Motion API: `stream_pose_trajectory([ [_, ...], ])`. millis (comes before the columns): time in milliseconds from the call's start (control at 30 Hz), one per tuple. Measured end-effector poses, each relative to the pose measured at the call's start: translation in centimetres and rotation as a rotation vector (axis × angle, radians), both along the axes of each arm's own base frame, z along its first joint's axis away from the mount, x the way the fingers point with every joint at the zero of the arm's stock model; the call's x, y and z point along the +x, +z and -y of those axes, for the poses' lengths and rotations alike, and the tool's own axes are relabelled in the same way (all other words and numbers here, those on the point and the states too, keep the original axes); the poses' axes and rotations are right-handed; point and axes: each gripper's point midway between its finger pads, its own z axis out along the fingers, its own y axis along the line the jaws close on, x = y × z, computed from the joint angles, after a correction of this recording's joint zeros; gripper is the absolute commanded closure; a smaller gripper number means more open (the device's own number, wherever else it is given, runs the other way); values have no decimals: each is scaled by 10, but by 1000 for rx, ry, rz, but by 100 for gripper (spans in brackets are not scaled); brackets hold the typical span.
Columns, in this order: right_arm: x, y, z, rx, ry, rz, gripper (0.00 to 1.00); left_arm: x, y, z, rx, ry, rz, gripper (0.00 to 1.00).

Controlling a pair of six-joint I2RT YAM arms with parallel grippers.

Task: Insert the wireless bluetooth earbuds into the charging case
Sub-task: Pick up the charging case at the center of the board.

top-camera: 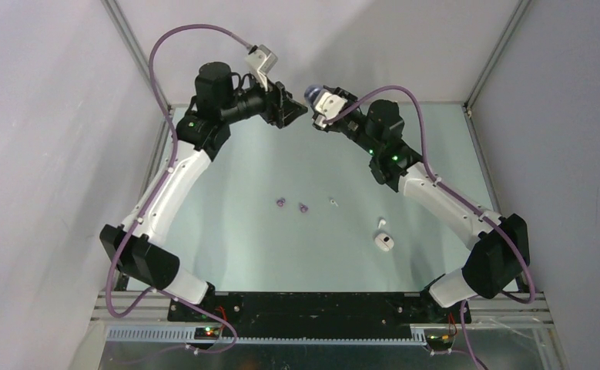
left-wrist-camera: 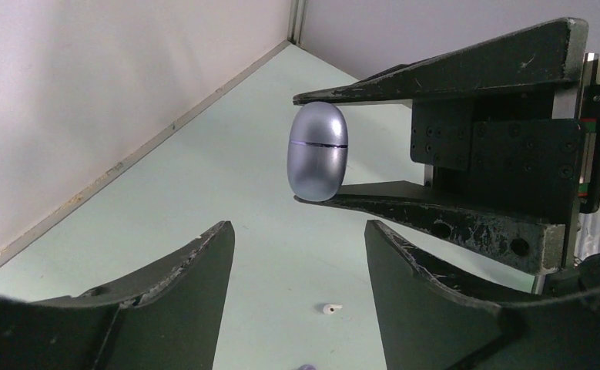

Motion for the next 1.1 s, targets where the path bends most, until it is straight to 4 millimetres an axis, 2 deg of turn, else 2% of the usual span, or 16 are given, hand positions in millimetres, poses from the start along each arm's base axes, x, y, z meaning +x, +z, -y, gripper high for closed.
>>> stream_pose_trajectory([
  [267,-5,1,-6,-13,15,19,75,2,1,10,-3,-15,8,32],
  [400,-6,1,-8,-14,21,19,75,6,-1,14,-5,-21,12,36],
  [767,-7,-2,-11,-19,26,17,75,10,-2,22,-8,-49,12,61],
  [867,-7,-2,-10,-18,22,17,75,8,-1,25,-10,-63,13,74],
  [900,-7,-2,-10,-18,21,16,73,8,-2,25,-10,-66,13,78],
  [933,-7,-2,-10,-19,20,16,71,7,-1,26,-10,-70,13,87],
  [1000,-7,-2,-10,-19,20,16,59,7,-2,27,-10,-76,12,98],
  [1033,-7,-3,-10,-19,20,15,46,7,-2,27,-10,-81,11,99],
  [1067,-7,-3,-10,-20,20,13,38,6,-2,27,-11,-87,11,100],
  [1100,-7,-4,-10,-22,21,9,24,6,-3,28,-10,-90,11,100],
])
